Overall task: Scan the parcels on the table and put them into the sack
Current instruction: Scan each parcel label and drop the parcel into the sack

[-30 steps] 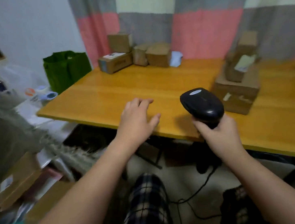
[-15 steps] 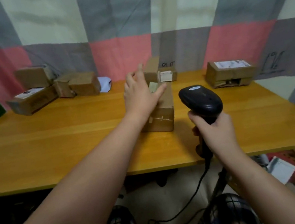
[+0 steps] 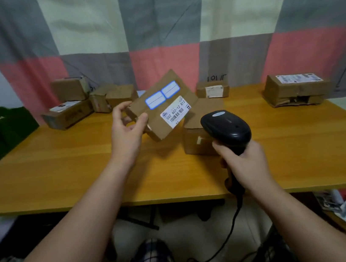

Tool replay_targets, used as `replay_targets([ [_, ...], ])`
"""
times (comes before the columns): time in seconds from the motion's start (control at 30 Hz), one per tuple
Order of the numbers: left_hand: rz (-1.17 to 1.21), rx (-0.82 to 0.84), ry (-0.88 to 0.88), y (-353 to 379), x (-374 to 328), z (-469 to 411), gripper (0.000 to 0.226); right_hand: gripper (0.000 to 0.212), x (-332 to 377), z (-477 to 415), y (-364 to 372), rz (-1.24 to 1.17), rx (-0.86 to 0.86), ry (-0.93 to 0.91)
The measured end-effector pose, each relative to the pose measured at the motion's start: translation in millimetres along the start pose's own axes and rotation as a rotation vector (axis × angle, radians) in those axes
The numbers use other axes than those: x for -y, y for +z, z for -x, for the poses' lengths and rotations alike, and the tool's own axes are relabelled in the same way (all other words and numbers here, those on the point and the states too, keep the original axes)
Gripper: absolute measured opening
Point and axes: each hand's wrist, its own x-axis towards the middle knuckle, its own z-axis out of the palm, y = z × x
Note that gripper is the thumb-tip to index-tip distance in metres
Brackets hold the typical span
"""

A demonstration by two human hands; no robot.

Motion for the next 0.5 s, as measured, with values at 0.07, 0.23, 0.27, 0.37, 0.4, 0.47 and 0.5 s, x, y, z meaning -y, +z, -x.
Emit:
replay_targets([
  [0.07, 0.032, -0.021, -0.057, -31, 3, 9, 0.036, 0.029, 1, 4, 16, -0.008, 0.041, -0.003],
  [0.23, -0.096, 0.016, -0.205, -92, 25, 42, 0.04, 0.035, -7, 22, 56, 0.031, 0.223, 0.031],
  [0.27, -0.108, 0.016, -0.217, -99, 30, 45, 0.044, 0.031, -10, 26, 62, 0.077, 0.254, 0.031],
  [0.37, -0.11, -0.009, -0.255, -111, 40, 48, 0.053, 0.02, -16, 39, 74, 0.184, 0.3, 0.04],
  [0.4, -0.123, -0.007, -0.262, -113, 42, 47, 0.054, 0.019, -17, 41, 77, 0.203, 0.309, 0.045],
  [0.47, -0.135, 0.006, -0.265, -116, 46, 45, 0.054, 0.02, -17, 44, 82, 0.238, 0.325, 0.053],
  [0.5, -0.139, 0.004, -0.264, -117, 48, 44, 0.053, 0.019, -17, 44, 84, 0.246, 0.332, 0.057],
])
